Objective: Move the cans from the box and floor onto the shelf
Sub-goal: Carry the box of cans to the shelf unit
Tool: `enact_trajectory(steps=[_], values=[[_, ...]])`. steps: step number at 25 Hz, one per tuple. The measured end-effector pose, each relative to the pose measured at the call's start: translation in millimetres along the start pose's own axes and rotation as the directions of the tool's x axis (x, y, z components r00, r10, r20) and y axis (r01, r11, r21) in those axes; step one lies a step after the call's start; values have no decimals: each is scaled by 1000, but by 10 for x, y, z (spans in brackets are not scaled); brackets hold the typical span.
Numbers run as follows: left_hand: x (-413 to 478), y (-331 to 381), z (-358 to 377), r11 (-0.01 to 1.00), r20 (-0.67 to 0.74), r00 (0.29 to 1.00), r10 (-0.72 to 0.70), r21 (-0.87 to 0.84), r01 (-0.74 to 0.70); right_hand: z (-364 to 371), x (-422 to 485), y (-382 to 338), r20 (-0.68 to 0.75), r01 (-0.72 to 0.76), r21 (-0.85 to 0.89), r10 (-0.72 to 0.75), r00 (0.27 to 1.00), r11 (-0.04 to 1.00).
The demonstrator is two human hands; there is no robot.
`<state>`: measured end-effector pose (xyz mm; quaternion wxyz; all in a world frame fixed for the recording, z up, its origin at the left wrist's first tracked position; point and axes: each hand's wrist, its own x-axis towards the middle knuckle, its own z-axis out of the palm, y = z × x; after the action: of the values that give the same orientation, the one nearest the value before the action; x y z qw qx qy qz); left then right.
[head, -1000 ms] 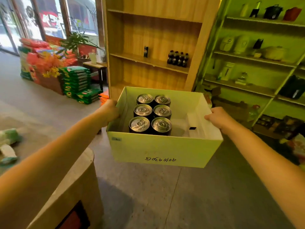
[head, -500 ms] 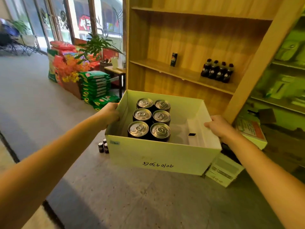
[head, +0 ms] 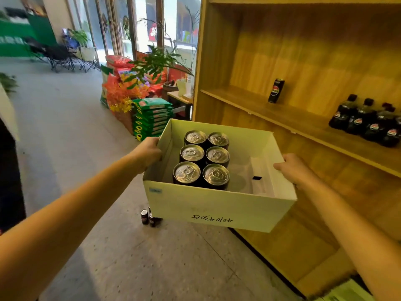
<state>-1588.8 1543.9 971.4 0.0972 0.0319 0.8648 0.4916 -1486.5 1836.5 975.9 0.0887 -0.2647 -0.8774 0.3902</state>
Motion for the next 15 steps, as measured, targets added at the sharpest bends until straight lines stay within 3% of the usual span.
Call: enact_trajectory(steps=[8, 15], values=[[1826, 107, -112, 999, 10, 999, -32, -19, 32, 568, 1709, -531, 14, 23, -51, -22, 1000, 998], [3583, -361, -176, 995, 148, 987, 66, 66, -77, 1620, 2556, -672, -129, -122, -16, 119, 984, 992]])
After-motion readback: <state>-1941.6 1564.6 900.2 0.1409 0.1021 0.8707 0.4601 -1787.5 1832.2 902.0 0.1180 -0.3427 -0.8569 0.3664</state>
